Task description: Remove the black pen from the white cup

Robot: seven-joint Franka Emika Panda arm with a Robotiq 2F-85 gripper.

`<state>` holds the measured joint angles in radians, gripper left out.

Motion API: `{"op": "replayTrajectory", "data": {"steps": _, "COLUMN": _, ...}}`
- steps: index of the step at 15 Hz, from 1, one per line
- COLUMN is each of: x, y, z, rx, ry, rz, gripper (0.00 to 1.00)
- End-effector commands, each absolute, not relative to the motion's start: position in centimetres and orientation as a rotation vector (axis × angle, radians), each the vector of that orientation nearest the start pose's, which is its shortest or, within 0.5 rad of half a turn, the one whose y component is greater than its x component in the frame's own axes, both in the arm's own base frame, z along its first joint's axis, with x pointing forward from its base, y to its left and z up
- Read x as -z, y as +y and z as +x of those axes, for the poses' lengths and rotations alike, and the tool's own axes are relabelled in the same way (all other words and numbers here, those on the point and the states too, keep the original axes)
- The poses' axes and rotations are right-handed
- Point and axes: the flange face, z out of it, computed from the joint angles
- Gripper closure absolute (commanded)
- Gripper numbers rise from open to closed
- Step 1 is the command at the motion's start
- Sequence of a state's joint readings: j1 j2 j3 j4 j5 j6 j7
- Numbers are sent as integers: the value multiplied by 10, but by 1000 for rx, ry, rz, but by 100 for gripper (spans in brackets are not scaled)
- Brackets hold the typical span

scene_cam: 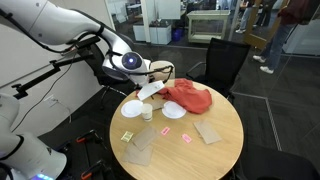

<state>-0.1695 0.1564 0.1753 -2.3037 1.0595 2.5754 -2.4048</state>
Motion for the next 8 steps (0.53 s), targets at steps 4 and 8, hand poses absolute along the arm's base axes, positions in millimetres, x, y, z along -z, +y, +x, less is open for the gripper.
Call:
{"op": "replayTrajectory", "data": {"steps": 4, "x": -292, "y": -92, "z": 516, "rx": 878, "ry": -1869, "rz": -2276, "gripper": 96}}
{"op": "replayTrajectory", "data": {"steps": 8, "x": -270, "y": -143, "z": 516, "rx": 817, "ry": -1794, "rz": -2384, "gripper": 96}}
